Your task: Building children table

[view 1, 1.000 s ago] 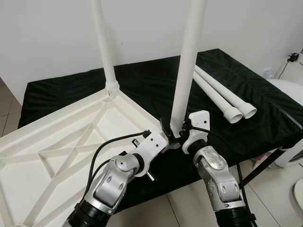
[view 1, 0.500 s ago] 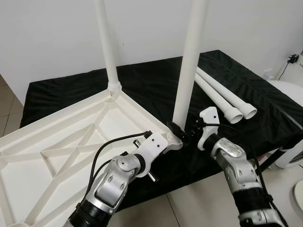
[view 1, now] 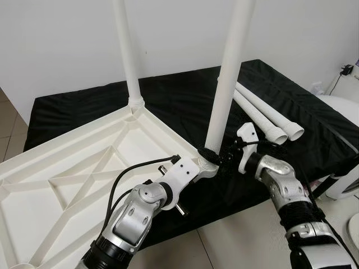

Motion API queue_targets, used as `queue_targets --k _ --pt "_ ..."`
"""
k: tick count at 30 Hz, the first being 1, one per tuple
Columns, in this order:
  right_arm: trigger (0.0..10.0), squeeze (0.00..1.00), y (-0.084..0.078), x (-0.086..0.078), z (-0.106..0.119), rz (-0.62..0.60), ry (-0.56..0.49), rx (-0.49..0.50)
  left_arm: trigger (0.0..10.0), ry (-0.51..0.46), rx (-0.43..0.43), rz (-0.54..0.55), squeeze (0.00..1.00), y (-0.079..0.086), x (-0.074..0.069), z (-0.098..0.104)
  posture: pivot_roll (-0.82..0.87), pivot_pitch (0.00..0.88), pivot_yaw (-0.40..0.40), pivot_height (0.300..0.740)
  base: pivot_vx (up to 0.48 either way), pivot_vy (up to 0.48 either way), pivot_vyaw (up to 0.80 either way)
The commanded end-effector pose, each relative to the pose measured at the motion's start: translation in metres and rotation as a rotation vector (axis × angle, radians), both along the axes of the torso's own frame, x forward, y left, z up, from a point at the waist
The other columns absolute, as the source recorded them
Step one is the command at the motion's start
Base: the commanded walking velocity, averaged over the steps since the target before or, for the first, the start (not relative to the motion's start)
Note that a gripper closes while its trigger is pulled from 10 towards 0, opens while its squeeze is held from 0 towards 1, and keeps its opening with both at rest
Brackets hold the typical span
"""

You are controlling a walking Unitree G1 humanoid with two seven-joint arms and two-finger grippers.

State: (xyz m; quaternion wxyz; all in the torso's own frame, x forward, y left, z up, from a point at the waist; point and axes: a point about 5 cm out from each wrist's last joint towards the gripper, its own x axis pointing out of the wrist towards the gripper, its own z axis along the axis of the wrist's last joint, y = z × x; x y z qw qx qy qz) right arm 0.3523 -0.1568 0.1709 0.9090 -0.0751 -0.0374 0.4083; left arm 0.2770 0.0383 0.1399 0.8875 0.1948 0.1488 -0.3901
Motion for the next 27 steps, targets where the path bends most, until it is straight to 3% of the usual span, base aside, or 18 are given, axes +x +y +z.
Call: queue_targets --k 1,7,8,10,11,12,13,14,26,27 --pt "10.0 0.00 0.0037 0.0009 -0.0033 0.041 0.012 -0.019 10.0 -0.023 0.011 0.013 0.00 -0.0017 0.0004 0.0018 -0.11 0.069 0.063 0.740 0.000 0.000 0.00" --pt "10.0 0.00 0.0060 0.0037 -0.0044 0.114 0.026 -0.057 10.0 -0.023 0.014 0.011 0.00 -0.0015 0.0000 0.0019 -0.11 0.070 0.064 0.740 0.000 0.000 0.00" --pt "9.0 0.00 0.0068 0.0037 -0.0046 0.136 0.029 -0.066 10.0 -0.023 0.014 0.011 0.00 -0.0014 0.0000 0.0019 -0.10 0.070 0.064 0.740 0.000 0.000 0.00" --pt "9.0 0.00 0.0073 0.0036 -0.0047 0.148 0.030 -0.070 10.0 -0.023 0.014 0.011 0.00 -0.0013 -0.0001 0.0020 -0.10 0.070 0.064 0.740 0.000 0.000 0.00" --pt "3.8 0.00 0.0074 0.0041 -0.0048 0.158 0.029 -0.072 10.0 -0.024 0.014 0.011 0.00 -0.0012 0.0000 0.0020 -0.10 0.071 0.064 0.740 0.000 0.000 0.00" --pt "0.7 0.00 0.0079 0.0042 -0.0050 0.172 0.030 -0.073 10.0 -0.024 0.014 0.011 0.00 -0.0013 -0.0001 0.0021 -0.11 0.071 0.065 0.740 0.000 0.000 0.00" --pt "0.7 0.00 0.0079 0.0042 -0.0050 0.172 0.030 -0.073 10.0 -0.024 0.014 0.011 0.00 -0.0013 -0.0001 0.0021 -0.11 0.071 0.065 0.740 0.000 0.000 0.00" --pt "0.0 0.00 0.0083 0.0038 -0.0056 0.183 0.033 -0.073 10.0 -0.023 0.014 0.011 0.00 -0.0015 -0.0001 0.0022 -0.11 0.071 0.064 0.740 0.000 0.000 0.00" --pt "0.0 0.00 0.0062 0.0006 -0.0092 0.202 0.039 -0.052 10.0 -0.022 0.011 0.009 0.00 -0.0024 -0.0009 0.0023 -0.11 0.078 0.061 0.740 0.000 0.000 0.00" --pt "9.7 0.00 0.0057 -0.0001 -0.0086 0.187 0.030 -0.044 10.0 -0.022 0.011 0.009 0.00 -0.0025 -0.0008 0.0023 -0.11 0.078 0.061 0.740 0.000 0.000 0.00"
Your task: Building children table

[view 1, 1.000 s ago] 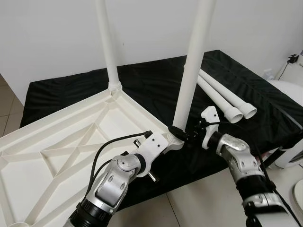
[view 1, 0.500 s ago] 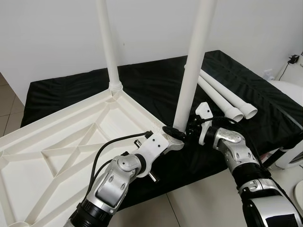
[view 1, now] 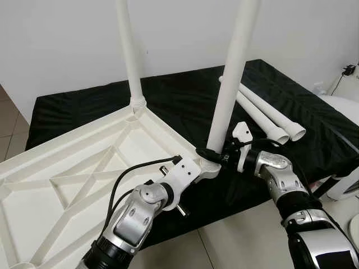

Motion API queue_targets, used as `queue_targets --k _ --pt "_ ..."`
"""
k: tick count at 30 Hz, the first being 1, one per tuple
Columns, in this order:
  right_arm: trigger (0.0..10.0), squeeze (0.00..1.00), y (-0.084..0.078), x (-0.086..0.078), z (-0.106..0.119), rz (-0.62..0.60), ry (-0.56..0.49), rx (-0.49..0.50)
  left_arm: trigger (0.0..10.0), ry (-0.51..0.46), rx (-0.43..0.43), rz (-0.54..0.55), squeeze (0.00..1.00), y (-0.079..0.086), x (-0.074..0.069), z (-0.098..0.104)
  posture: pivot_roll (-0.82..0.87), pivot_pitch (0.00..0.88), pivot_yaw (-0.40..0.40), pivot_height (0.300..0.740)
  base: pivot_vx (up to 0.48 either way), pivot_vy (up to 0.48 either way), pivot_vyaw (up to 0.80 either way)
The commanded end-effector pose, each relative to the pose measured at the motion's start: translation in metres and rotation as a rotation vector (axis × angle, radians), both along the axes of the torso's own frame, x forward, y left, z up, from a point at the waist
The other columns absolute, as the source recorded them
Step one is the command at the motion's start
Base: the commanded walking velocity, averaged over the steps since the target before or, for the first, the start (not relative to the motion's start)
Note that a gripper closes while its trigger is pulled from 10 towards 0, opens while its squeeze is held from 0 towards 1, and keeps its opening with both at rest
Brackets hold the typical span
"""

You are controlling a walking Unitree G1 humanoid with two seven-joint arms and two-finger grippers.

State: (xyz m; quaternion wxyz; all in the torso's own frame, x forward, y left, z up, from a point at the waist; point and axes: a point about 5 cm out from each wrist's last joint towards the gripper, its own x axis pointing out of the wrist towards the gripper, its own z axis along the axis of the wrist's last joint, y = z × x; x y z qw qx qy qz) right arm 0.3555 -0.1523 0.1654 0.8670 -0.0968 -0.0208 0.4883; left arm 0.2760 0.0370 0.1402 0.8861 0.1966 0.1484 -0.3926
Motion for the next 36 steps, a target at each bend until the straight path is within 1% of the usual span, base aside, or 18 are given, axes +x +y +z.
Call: queue_targets --k 1,2,3,4,8,9,11,13,15,17,23,25,28,29,30,33,36 --pt "9.7 0.00 0.001 -0.003 -0.003 0.011 0.011 0.021 10.0 -0.021 0.008 0.016 0.00 -0.001 0.000 0.002 -0.11 0.078 0.061 0.740 0.000 0.000 0.00" --pt "9.7 0.00 0.001 -0.003 -0.003 0.011 0.011 0.021 10.0 -0.021 0.008 0.016 0.00 -0.001 0.000 0.002 -0.11 0.078 0.061 0.740 0.000 0.000 0.00" --pt "10.0 0.00 0.001 -0.004 -0.002 -0.009 0.009 0.045 10.0 -0.022 0.008 0.017 0.00 -0.001 0.001 0.002 -0.11 0.078 0.061 0.740 0.000 0.000 0.00" --pt "10.0 0.00 0.001 -0.004 -0.002 -0.009 0.009 0.045 10.0 -0.022 0.008 0.017 0.00 -0.001 0.001 0.002 -0.11 0.078 0.061 0.740 0.000 0.000 0.00" --pt "10.0 0.00 0.002 -0.008 0.001 -0.121 -0.018 0.120 10.0 -0.022 0.005 0.018 0.00 -0.002 0.000 0.002 -0.11 0.077 0.056 0.740 0.000 0.000 0.00" --pt "10.0 0.00 0.002 -0.008 0.001 -0.121 -0.018 0.120 10.0 -0.022 0.005 0.018 0.00 -0.002 0.000 0.002 -0.11 0.077 0.056 0.740 0.000 0.000 0.00" --pt "10.0 0.00 0.004 -0.010 0.002 -0.183 -0.051 0.129 10.0 -0.021 0.005 0.018 0.00 -0.001 0.000 0.002 -0.11 0.075 0.055 0.740 0.000 0.000 0.00" --pt "10.0 0.00 0.004 -0.010 0.002 -0.183 -0.051 0.129 10.0 -0.021 0.005 0.018 0.00 -0.001 0.000 0.002 -0.11 0.075 0.055 0.740 0.000 0.000 0.00" --pt "10.0 0.00 0.005 -0.011 -0.001 -0.262 -0.067 0.119 10.0 -0.020 0.007 0.016 0.00 -0.002 -0.001 0.001 -0.11 0.075 0.055 0.740 0.000 0.000 0.00" --pt "10.0 0.00 0.006 -0.011 -0.002 -0.272 -0.064 0.118 10.0 -0.020 0.007 0.016 0.00 -0.002 -0.001 0.001 -0.11 0.075 0.055 0.740 0.000 0.000 0.00" --pt "10.0 0.00 0.020 -0.022 -0.003 -0.392 -0.085 0.157 10.0 -0.023 0.007 0.018 0.00 -0.001 -0.001 0.001 -0.11 0.061 0.045 0.740 0.000 0.000 0.00" --pt "10.0 0.00 0.026 -0.027 -0.003 -0.437 -0.087 0.189 10.0 -0.024 0.008 0.018 0.00 -0.001 -0.001 0.001 -0.11 0.061 0.045 0.740 0.000 0.000 0.00" --pt "10.0 0.00 0.030 -0.029 -0.003 -0.462 -0.095 0.203 10.0 -0.024 0.008 0.018 0.00 -0.001 -0.001 0.001 -0.11 0.053 0.043 0.740 0.000 0.000 0.00" --pt "10.0 0.00 0.037 -0.032 -0.003 -0.536 -0.094 0.246 10.0 -0.026 0.006 0.017 0.00 -0.002 -0.001 0.001 -0.11 0.052 0.043 0.740 0.000 0.000 0.00" --pt "10.0 0.00 0.039 -0.033 -0.003 -0.567 -0.091 0.262 10.0 -0.026 0.005 0.016 0.00 -0.002 -0.001 0.002 -0.11 0.052 0.043 0.740 0.000 0.000 0.00" --pt "10.0 0.00 0.043 -0.035 -0.002 -0.642 -0.085 0.292 10.0 -0.027 0.005 0.014 0.00 -0.003 -0.001 0.002 -0.11 0.048 0.042 0.740 0.000 0.000 0.00" --pt "10.0 0.00 0.047 -0.039 -0.004 -0.760 -0.088 0.295 10.0 -0.027 0.005 0.013 0.00 -0.003 -0.001 0.001 -0.11 0.046 0.041 0.740 0.000 0.000 0.00"
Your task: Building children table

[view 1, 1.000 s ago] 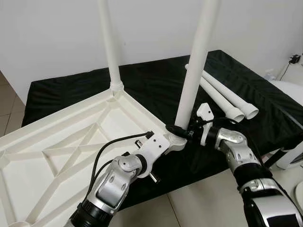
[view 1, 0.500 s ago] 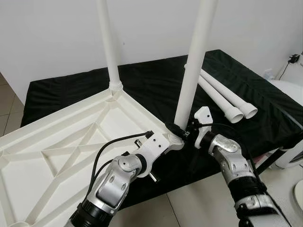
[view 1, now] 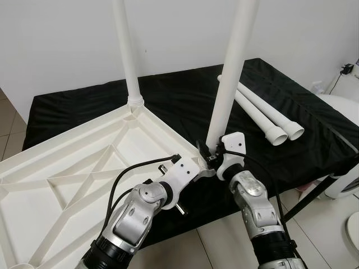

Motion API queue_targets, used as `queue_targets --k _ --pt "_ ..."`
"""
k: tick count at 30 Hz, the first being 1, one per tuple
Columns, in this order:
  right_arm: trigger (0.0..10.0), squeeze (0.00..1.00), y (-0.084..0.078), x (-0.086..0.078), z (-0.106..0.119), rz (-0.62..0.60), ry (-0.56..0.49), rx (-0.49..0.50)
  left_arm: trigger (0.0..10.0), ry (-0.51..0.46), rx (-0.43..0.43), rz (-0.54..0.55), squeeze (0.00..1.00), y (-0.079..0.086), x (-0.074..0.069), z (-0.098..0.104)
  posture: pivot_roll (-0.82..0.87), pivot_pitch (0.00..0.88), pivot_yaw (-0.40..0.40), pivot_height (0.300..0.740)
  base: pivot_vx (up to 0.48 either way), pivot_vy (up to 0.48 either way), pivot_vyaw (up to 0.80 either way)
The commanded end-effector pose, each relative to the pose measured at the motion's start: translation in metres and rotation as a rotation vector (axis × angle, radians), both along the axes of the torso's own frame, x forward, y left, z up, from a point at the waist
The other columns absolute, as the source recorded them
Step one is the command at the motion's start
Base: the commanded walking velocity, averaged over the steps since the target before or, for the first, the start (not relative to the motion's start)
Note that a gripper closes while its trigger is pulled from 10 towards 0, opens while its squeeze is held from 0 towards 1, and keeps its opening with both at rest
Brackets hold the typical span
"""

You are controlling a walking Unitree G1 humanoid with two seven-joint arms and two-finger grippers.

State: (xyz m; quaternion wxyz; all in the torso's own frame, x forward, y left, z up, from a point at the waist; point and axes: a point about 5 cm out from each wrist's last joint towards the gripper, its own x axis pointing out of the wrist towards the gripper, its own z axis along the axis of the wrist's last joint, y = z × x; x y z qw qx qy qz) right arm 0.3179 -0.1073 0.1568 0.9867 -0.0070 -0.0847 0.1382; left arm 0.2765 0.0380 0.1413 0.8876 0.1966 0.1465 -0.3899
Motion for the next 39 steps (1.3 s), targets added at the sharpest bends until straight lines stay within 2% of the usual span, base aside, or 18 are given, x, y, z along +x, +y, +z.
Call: queue_targets --k 1,2,3,4,8,12,20,21,22,23,31,35,38,39 --pt "10.0 0.00 0.003 -0.002 0.003 -0.063 0.001 0.029 10.0 -0.022 0.005 0.007 0.00 -0.004 -0.001 0.001 -0.11 0.046 0.041 0.740 0.000 0.000 0.00" --pt "10.0 0.00 0.003 -0.002 0.003 -0.063 0.001 0.029 10.0 -0.022 0.005 0.007 0.00 -0.004 -0.001 0.001 -0.11 0.046 0.041 0.740 0.000 0.000 0.00" --pt "10.0 0.00 0.004 -0.004 0.001 -0.140 0.017 0.035 10.0 -0.022 0.004 0.007 0.00 -0.005 -0.001 0.001 -0.11 0.044 0.040 0.740 0.000 0.000 0.00" --pt "10.0 0.00 0.004 -0.004 0.001 -0.140 0.017 0.035 10.0 -0.022 0.004 0.007 0.00 -0.005 -0.001 0.001 -0.11 0.044 0.040 0.740 0.000 0.000 0.00" --pt "10.0 0.00 0.008 -0.005 0.002 -0.264 0.023 0.045 10.0 -0.022 0.004 0.006 0.00 -0.005 -0.002 0.000 -0.11 0.043 0.038 0.740 0.000 0.000 0.00" --pt "10.0 0.00 0.016 -0.005 0.005 -0.292 0.017 0.041 10.0 -0.022 0.003 0.006 0.00 -0.006 -0.002 0.000 -0.11 0.042 0.035 0.740 0.000 0.000 0.00" --pt "10.0 0.00 0.013 -0.005 0.004 -0.303 0.022 0.035 10.0 -0.020 0.001 0.011 0.00 -0.005 -0.003 0.000 -0.10 0.047 0.032 0.740 0.000 0.000 0.00" --pt "10.0 0.20 0.013 -0.006 0.004 -0.299 0.026 0.043 10.0 -0.020 0.001 0.012 0.00 -0.005 -0.002 0.000 -0.10 0.048 0.031 0.740 0.000 0.000 0.00" --pt "10.0 0.20 0.014 -0.006 0.003 -0.298 0.029 0.048 10.0 -0.020 0.001 0.013 0.00 -0.005 -0.002 0.000 -0.10 0.048 0.031 0.740 0.000 0.000 0.00" --pt "10.0 1.00 0.013 -0.007 0.004 -0.296 0.028 0.053 10.0 -0.021 0.001 0.014 0.00 -0.005 -0.002 0.000 -0.10 0.049 0.032 0.740 0.000 0.000 0.00" --pt "10.0 1.00 0.009 -0.006 0.002 -0.266 0.037 0.069 10.0 -0.022 -0.001 0.018 0.00 -0.005 -0.001 0.001 -0.11 0.051 0.033 0.740 0.000 0.000 0.00" --pt "10.0 1.00 -0.001 -0.003 0.002 -0.155 0.034 0.063 10.0 -0.022 -0.004 0.018 0.00 -0.005 0.000 0.002 -0.11 0.060 0.039 0.740 0.000 0.000 0.00" --pt "10.0 1.00 -0.005 -0.002 0.003 -0.127 0.027 0.046 10.0 -0.022 -0.003 0.019 0.00 -0.004 0.000 0.002 -0.11 0.062 0.041 0.740 0.000 0.000 0.00" --pt "10.0 0.85 -0.007 -0.002 0.002 -0.092 0.033 0.040 10.0 -0.022 -0.003 0.020 0.00 -0.004 0.000 0.002 -0.11 0.062 0.041 0.740 0.000 0.000 0.00"
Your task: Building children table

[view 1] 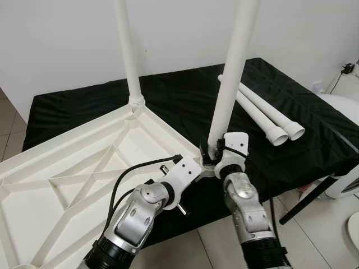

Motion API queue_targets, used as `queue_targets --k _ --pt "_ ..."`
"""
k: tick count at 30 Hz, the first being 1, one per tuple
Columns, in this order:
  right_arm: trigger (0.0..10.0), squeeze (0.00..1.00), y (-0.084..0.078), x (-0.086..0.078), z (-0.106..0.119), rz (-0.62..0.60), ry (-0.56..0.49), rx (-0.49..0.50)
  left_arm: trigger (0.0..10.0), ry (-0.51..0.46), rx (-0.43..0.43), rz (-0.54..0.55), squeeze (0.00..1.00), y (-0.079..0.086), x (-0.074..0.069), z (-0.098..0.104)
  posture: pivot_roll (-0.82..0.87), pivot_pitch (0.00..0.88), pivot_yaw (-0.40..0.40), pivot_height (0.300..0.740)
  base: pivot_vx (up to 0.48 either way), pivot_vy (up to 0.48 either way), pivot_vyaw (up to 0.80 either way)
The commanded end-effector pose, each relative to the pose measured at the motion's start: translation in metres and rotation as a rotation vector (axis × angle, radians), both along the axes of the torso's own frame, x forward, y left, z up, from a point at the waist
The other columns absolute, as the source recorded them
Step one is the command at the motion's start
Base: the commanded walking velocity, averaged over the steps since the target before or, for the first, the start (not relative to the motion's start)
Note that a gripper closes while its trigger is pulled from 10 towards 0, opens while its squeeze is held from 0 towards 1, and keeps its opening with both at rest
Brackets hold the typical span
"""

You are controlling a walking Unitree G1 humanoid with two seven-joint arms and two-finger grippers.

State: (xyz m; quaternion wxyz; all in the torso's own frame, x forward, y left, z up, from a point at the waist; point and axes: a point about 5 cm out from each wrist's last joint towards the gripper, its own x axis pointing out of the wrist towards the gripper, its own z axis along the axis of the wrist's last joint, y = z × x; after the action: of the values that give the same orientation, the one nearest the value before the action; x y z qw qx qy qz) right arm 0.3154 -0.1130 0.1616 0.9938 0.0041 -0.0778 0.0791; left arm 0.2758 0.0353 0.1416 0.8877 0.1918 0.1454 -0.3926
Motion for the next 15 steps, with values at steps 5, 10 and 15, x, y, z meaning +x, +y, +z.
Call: queue_targets --k 5,10,15 --pt "10.0 0.00 -0.008 0.001 -0.008 0.243 0.030 -0.046 10.0 -0.025 0.007 0.023 0.00 -0.001 0.001 0.002 -0.11 0.066 0.046 0.740 0.000 0.000 0.00" --pt "10.0 0.00 -0.013 0.002 -0.006 0.387 0.021 -0.085 10.0 -0.025 0.006 0.022 0.00 -0.002 0.001 0.002 -0.12 0.066 0.048 0.740 0.000 0.000 0.00" --pt "10.0 0.00 -0.024 0.011 -0.001 0.500 0.011 -0.125 10.0 -0.026 0.004 0.021 0.00 -0.003 0.002 0.003 -0.12 0.066 0.050 0.740 0.000 0.000 0.00"
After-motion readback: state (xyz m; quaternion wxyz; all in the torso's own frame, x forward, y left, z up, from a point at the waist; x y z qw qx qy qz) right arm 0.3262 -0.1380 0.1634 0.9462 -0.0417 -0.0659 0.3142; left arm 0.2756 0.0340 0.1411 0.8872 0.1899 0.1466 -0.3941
